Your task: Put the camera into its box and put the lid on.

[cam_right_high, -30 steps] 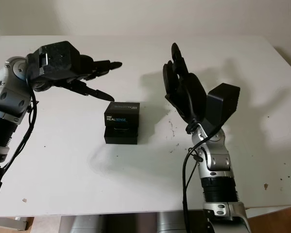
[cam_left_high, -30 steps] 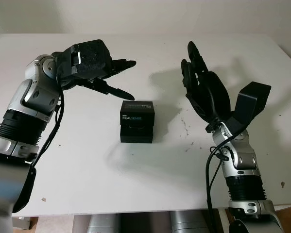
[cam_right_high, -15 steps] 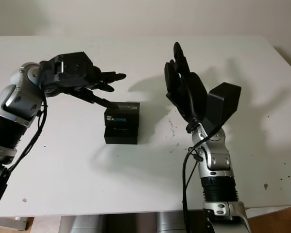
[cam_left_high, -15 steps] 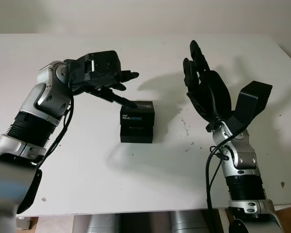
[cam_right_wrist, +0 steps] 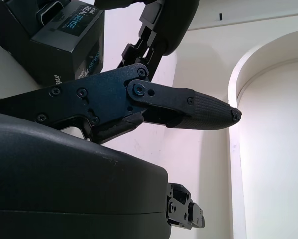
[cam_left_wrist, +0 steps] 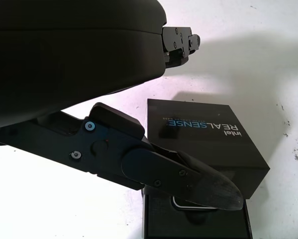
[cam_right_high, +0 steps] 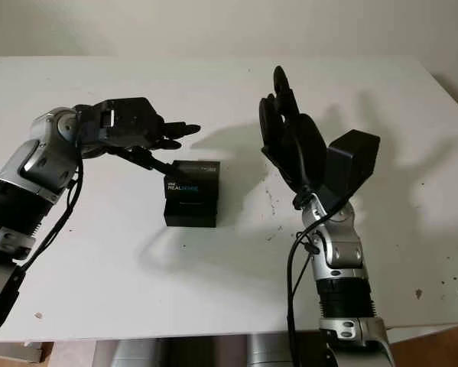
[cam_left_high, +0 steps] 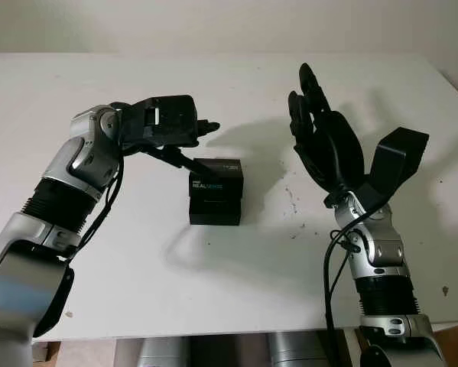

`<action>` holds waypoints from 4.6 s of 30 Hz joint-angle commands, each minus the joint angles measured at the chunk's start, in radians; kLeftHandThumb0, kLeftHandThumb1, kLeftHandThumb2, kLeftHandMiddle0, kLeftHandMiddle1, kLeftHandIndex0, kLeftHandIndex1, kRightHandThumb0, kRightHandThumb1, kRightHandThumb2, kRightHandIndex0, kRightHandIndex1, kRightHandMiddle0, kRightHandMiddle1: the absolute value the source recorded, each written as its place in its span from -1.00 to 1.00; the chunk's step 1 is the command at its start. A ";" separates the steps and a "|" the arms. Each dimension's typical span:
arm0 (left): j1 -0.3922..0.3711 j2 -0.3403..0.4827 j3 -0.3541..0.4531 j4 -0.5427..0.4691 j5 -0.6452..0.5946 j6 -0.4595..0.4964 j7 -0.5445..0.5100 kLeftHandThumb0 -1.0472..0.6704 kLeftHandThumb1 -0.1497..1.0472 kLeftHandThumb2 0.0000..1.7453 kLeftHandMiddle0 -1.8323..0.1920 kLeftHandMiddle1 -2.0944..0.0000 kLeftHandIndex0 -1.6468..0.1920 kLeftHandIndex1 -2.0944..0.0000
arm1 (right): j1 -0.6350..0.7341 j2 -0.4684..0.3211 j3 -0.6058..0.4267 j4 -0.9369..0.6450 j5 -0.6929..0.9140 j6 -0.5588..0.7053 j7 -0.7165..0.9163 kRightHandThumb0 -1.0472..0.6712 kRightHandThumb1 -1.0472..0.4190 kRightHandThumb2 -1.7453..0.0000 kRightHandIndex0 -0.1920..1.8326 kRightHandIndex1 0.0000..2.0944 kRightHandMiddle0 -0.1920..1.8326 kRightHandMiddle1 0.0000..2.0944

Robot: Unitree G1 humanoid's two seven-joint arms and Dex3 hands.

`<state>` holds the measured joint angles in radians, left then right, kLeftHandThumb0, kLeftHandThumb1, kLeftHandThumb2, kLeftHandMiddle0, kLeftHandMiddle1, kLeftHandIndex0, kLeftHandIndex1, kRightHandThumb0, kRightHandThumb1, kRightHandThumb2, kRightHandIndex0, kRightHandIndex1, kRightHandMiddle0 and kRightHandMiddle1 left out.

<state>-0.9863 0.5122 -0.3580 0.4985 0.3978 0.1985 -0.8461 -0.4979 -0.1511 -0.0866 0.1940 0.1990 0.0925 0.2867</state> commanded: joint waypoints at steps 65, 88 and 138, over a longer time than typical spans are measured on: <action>-0.018 -0.023 -0.081 0.026 0.111 -0.065 -0.045 -0.64 0.79 -0.95 0.55 0.91 0.70 0.90 | 0.005 -0.014 -0.009 -0.060 0.002 0.030 -0.022 -0.60 -1.00 0.36 -1.00 -1.00 -1.00 -1.00; 0.051 -0.019 -0.047 -0.043 0.092 -0.103 0.060 -0.20 1.00 -0.74 0.42 -0.55 0.50 -0.33 | 0.006 -0.021 -0.005 -0.075 -0.005 0.046 -0.026 -0.61 -1.00 0.37 -1.00 -1.00 -1.00 -1.00; 0.305 -0.034 -0.017 -0.621 0.310 0.245 0.143 -0.09 1.00 -0.71 0.14 -1.00 0.37 -0.79 | 0.001 -0.004 0.010 -0.068 -0.004 0.057 -0.028 -0.60 -1.00 0.38 -1.00 -1.00 -1.00 -1.00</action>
<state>-0.6821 0.4900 -0.3859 -0.1027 0.7143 0.4312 -0.6920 -0.4897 -0.1598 -0.0804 0.1241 0.1966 0.1627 0.2549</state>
